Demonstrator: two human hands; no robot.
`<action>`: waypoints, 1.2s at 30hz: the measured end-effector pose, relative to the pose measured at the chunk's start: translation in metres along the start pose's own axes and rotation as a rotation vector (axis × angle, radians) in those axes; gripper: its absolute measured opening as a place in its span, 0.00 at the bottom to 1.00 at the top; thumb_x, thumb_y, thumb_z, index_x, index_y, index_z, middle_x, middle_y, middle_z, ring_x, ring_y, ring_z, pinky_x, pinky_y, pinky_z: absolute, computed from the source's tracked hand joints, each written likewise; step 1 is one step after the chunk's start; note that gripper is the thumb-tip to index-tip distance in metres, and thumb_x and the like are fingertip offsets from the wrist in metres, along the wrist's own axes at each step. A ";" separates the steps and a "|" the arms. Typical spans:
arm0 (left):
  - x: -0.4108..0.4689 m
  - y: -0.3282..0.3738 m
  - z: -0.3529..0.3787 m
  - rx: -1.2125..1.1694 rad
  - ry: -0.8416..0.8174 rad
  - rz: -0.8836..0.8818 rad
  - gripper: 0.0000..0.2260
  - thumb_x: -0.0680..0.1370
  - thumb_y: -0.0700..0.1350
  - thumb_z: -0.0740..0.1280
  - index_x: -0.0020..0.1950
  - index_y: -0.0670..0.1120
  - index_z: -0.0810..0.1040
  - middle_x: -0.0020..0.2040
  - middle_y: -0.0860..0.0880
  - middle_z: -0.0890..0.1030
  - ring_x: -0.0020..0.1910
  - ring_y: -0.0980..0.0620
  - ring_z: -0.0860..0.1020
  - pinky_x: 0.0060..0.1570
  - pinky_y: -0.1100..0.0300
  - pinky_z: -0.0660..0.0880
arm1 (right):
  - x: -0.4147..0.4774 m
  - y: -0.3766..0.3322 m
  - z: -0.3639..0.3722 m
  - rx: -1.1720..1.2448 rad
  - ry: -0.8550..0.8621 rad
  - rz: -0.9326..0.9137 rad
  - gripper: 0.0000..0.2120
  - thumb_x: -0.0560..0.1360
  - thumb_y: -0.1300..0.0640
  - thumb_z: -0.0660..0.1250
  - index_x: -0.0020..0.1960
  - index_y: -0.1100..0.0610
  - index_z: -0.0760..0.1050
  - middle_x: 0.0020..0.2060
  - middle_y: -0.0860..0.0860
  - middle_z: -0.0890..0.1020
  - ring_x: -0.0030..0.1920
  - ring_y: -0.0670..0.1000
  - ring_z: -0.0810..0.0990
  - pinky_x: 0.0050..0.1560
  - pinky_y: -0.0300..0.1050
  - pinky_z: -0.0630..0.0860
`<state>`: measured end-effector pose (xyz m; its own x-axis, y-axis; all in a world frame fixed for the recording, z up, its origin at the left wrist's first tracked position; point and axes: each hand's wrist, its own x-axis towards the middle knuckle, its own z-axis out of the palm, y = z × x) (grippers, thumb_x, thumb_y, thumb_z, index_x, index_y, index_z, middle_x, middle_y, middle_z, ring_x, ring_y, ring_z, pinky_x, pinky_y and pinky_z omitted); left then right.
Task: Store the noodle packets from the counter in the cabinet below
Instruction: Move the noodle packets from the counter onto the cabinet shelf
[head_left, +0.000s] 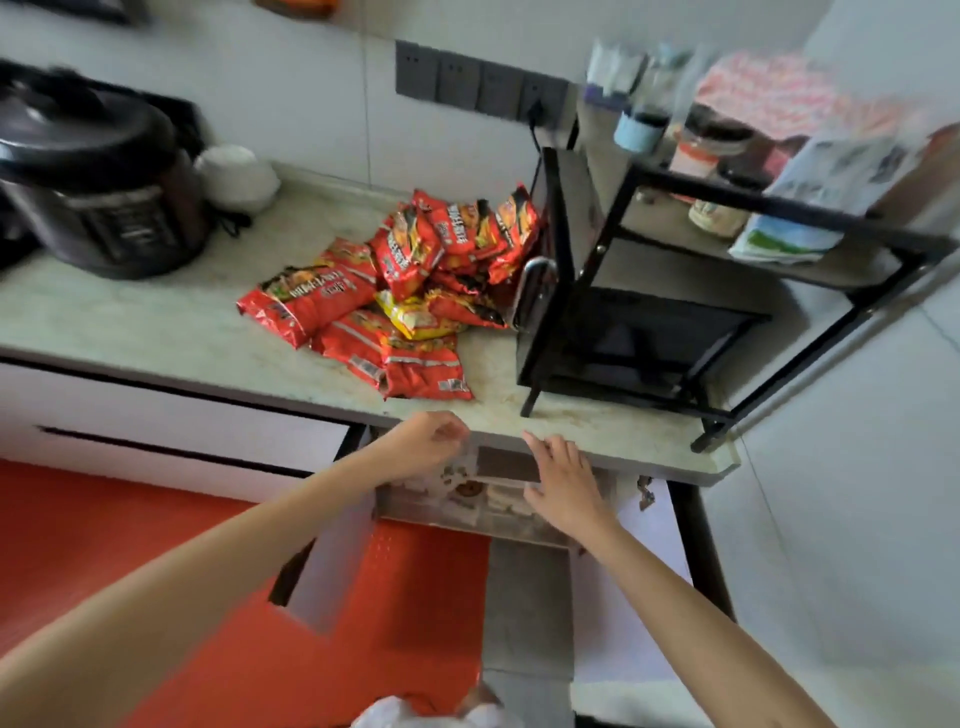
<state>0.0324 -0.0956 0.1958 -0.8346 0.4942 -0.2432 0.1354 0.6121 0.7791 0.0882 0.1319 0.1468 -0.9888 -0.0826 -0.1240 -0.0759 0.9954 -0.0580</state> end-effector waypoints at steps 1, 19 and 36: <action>-0.004 -0.008 -0.016 -0.004 0.039 -0.020 0.11 0.78 0.39 0.61 0.60 0.42 0.76 0.56 0.46 0.79 0.53 0.51 0.77 0.50 0.62 0.74 | 0.014 -0.015 -0.006 0.035 0.011 -0.035 0.33 0.77 0.49 0.60 0.77 0.51 0.49 0.65 0.53 0.65 0.65 0.54 0.66 0.66 0.47 0.65; 0.060 -0.066 -0.132 -0.290 0.356 -0.325 0.09 0.78 0.39 0.63 0.56 0.43 0.78 0.54 0.48 0.77 0.54 0.48 0.75 0.50 0.57 0.74 | 0.202 -0.122 0.021 -0.056 -0.125 -0.322 0.42 0.74 0.47 0.67 0.78 0.52 0.46 0.77 0.55 0.51 0.76 0.62 0.50 0.71 0.60 0.61; 0.106 -0.060 -0.118 -1.099 0.199 -0.587 0.33 0.71 0.65 0.63 0.69 0.46 0.67 0.66 0.44 0.72 0.64 0.41 0.73 0.58 0.41 0.72 | 0.214 -0.095 -0.055 0.365 0.436 -0.586 0.26 0.69 0.67 0.70 0.66 0.52 0.75 0.63 0.48 0.78 0.47 0.48 0.84 0.39 0.41 0.82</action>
<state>-0.1274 -0.1530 0.1911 -0.6969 0.1625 -0.6985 -0.7171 -0.1749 0.6747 -0.1234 0.0221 0.1808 -0.7682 -0.4840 0.4190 -0.6241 0.7121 -0.3218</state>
